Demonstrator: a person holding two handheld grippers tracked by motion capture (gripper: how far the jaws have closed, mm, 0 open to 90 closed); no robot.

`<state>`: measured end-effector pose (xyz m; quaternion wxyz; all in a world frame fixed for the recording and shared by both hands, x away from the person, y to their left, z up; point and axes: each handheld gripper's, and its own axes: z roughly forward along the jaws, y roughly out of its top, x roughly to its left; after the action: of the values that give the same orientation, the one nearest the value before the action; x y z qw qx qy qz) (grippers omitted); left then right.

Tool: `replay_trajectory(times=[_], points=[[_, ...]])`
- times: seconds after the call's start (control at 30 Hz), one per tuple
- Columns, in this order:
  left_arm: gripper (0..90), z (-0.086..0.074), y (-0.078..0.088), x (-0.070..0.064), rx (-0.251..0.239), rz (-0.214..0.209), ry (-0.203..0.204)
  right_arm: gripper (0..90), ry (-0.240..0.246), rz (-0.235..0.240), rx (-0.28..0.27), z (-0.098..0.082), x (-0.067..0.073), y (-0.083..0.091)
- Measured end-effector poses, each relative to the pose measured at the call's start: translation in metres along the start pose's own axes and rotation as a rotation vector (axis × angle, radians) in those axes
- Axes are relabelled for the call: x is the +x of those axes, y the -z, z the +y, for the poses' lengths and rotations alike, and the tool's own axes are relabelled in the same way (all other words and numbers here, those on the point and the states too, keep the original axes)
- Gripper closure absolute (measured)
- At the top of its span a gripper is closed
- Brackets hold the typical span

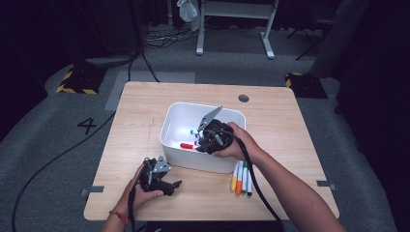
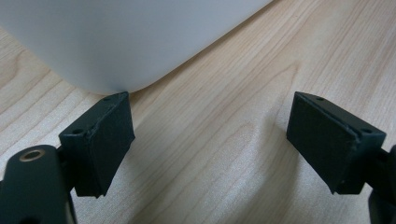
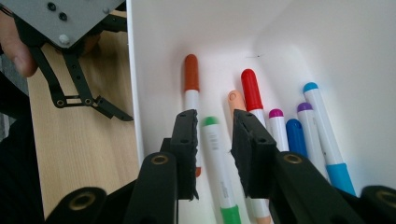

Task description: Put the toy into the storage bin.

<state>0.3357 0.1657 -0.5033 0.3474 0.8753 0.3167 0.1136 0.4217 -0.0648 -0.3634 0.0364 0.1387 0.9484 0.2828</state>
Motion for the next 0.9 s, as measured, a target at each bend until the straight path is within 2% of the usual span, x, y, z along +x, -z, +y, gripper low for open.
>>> replay_trajectory(times=[0.07, 0.13, 0.23, 0.33, 0.43, 0.53, 0.7, 0.9], points=[[14.9, 0.000, 0.000, 0.000, 0.000, 0.000, 0.000, 65.9, -0.005, -0.021, -0.034, -0.003, -0.001, 0.005], [14.9, 0.000, 0.000, 0.000, 0.000, -0.001, 0.001, 62.5, -0.014, -0.022, -0.071, -0.007, -0.003, 0.011], [14.9, 0.000, 0.000, 0.000, 0.000, -0.001, 0.001, 54.5, -0.001, -0.051, -0.141, -0.014, -0.002, 0.024], [14.9, 0.000, 0.000, 0.000, 0.000, -0.001, 0.002, 48.8, 0.019, -0.124, -0.180, -0.023, 0.002, 0.037], [14.9, 0.000, 0.000, 0.000, -0.001, -0.001, 0.002, 43.1, 0.028, -0.155, -0.237, -0.033, 0.005, 0.051], [14.9, 0.000, 0.000, 0.000, 0.000, -0.001, 0.002, 38.9, 0.014, -0.184, -0.295, -0.045, 0.006, 0.065], [14.9, 0.000, 0.000, 0.000, -0.001, -0.001, 0.002, 34.7, -0.019, -0.248, -0.338, -0.071, 0.004, 0.084], [14.9, 0.000, 0.000, 0.000, -0.001, -0.001, 0.002, 34.9, -0.062, -0.305, -0.343, -0.113, 0.005, 0.095]])
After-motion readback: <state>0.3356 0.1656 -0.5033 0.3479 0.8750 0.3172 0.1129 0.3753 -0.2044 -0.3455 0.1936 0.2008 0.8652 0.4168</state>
